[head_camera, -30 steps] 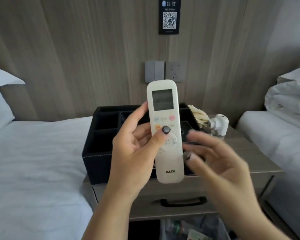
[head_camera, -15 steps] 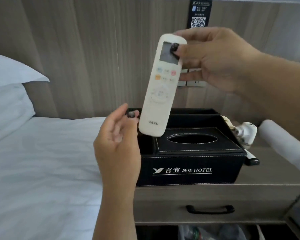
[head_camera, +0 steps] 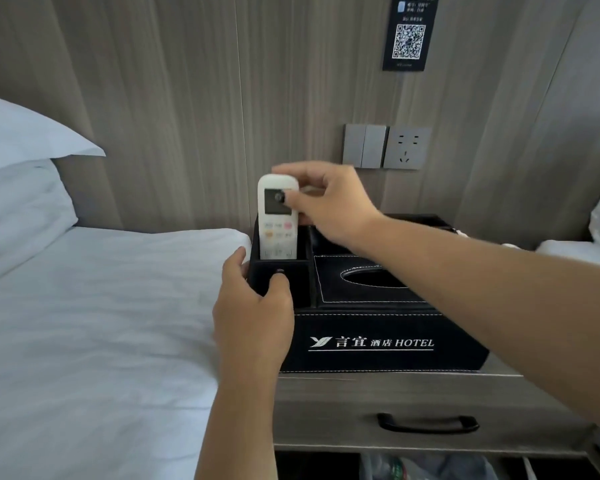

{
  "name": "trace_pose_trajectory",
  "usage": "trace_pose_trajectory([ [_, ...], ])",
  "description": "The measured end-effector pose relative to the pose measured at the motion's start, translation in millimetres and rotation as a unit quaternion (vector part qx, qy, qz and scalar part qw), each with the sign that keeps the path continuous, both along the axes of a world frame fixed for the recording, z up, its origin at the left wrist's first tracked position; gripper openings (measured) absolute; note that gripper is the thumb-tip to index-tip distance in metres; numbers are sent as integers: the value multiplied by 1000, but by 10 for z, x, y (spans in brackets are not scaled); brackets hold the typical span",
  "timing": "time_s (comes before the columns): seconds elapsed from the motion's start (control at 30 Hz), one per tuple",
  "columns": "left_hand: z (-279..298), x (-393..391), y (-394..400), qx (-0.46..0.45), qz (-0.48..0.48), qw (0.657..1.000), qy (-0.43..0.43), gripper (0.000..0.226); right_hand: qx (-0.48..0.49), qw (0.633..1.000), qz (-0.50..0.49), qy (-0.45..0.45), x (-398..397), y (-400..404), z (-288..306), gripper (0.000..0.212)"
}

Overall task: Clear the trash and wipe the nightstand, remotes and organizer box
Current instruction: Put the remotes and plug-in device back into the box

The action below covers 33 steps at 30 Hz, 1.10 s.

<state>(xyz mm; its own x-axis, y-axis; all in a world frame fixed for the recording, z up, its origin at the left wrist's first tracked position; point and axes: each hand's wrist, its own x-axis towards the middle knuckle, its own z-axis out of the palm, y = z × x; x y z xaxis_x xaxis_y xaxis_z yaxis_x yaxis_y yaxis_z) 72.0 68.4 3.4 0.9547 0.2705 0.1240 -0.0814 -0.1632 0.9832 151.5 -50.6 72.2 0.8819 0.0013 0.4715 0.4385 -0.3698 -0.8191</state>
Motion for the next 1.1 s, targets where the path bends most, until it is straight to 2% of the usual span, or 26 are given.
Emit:
trace_pose_trajectory([
  [0.17,-1,-6,17,67,-20,997,-13,57,-34,999,-3,-14,66,-40,-201,30],
  [0.23,24,-48,35,111,-55,991,-47,59,-35,999,-9,-5,52,-58,-188,30],
  [0.3,32,-110,46,208,-93,970,-87,83,-75,997,-17,11,26,-64,-128,37],
  [0.37,33,-175,41,323,-120,935,-87,109,-161,986,-28,28,-79,-137,-18,57],
  [0.4,23,-195,34,375,-125,915,-82,112,-210,976,-34,42,-181,-223,54,66],
  [0.47,-24,-200,46,430,-120,891,-79,101,-333,938,-70,70,-456,-524,156,72],
  [0.53,-37,-191,110,413,-112,900,-80,76,-416,897,-96,112,-781,-927,158,77],
  [0.63,-92,-187,192,400,-103,906,-92,34,-433,874,-60,215,-1204,-1280,-53,98],
  [0.7,-127,-196,193,422,-92,894,-119,34,-427,875,-32,227,-1331,-1301,-272,93],
  [0.8,-79,-246,130,415,-81,891,-163,68,-448,877,-78,155,-1300,-1208,-457,76],
  [0.87,-37,-210,122,420,-90,890,-155,89,-441,883,-93,134,-1189,-1129,-490,69],
  [0.93,-32,-67,156,488,-76,861,-123,100,-443,882,-91,134,-1067,-1026,-498,68],
  [1.0,-35,128,183,564,-48,819,-95,99,-448,879,-90,138,-940,-938,-518,68],
  [1.1,-8,413,185,617,-46,784,-52,90,-451,875,-111,139,-729,-867,-521,68],
])
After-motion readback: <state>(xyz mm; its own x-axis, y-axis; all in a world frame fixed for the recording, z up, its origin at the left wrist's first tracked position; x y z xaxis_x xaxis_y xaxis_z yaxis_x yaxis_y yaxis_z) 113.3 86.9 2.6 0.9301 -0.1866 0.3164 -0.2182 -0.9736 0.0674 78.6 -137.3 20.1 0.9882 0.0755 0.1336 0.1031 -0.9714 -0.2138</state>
